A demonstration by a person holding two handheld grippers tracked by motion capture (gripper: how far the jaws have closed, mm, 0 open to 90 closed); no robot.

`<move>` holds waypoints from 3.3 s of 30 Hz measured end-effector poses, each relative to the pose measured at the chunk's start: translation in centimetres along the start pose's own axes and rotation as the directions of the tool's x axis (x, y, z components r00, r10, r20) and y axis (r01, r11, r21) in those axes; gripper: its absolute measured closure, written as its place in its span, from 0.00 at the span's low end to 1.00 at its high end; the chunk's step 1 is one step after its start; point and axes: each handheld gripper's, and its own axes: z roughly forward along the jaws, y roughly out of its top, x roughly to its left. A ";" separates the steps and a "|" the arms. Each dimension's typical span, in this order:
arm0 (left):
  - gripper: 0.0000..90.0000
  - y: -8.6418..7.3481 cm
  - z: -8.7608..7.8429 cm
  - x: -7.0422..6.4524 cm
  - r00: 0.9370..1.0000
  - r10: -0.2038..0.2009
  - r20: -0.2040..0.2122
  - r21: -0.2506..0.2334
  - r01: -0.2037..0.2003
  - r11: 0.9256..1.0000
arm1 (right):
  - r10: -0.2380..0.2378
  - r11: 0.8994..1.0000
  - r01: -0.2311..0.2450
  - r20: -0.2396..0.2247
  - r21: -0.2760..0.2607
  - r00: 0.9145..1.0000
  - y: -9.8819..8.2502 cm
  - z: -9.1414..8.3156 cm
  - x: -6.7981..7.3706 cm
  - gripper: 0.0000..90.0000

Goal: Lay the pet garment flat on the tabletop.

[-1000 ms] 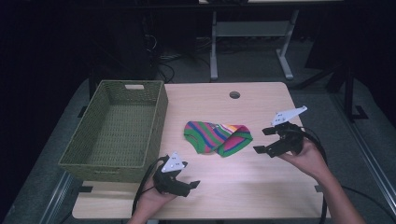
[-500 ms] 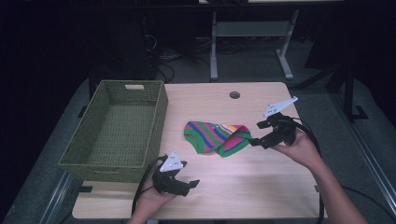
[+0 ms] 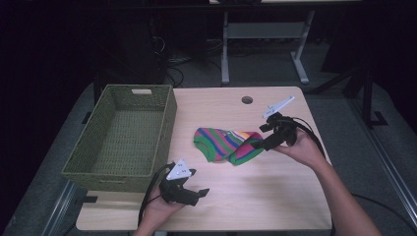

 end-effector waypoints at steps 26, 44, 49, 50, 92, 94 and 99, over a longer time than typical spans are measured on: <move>0.20 0.0 -0.2 0.1 1.000 -0.015 0.004 -0.020 0.015 1.000 | -0.046 0.996 0.048 -0.029 0.074 0.999 3.3 5.0 -1.0 0.22; 0.20 0.1 -0.2 0.1 1.000 -0.012 0.013 -0.020 0.013 1.000 | -0.050 0.987 0.055 -0.038 0.151 0.998 4.4 9.3 -2.0 0.25; 0.20 0.1 -0.1 0.2 1.000 -0.015 0.014 -0.020 0.015 1.000 | -0.038 0.989 0.042 -0.032 0.143 0.999 4.5 10.0 -2.2 0.26; 0.20 0.1 -0.1 0.2 1.000 -0.015 0.014 -0.020 0.015 1.000 | -0.038 0.989 0.042 -0.032 0.143 0.999 4.5 10.0 -2.2 0.26; 0.21 0.0 0.0 0.0 1.000 -0.011 0.017 -0.007 0.011 1.000 | 0.017 0.961 -0.021 0.016 0.277 1.000 4.2 13.1 -1.0 0.74; 0.21 0.0 -0.1 0.1 1.000 -0.008 0.016 -0.007 0.008 1.000 | 0.035 0.960 -0.037 0.011 0.278 0.999 4.3 13.1 -1.0 0.77; 0.21 0.0 -0.2 0.1 1.000 -0.013 0.015 -0.013 0.013 1.000 | 0.062 0.957 -0.062 0.009 0.283 0.998 4.3 13.0 -1.1 0.82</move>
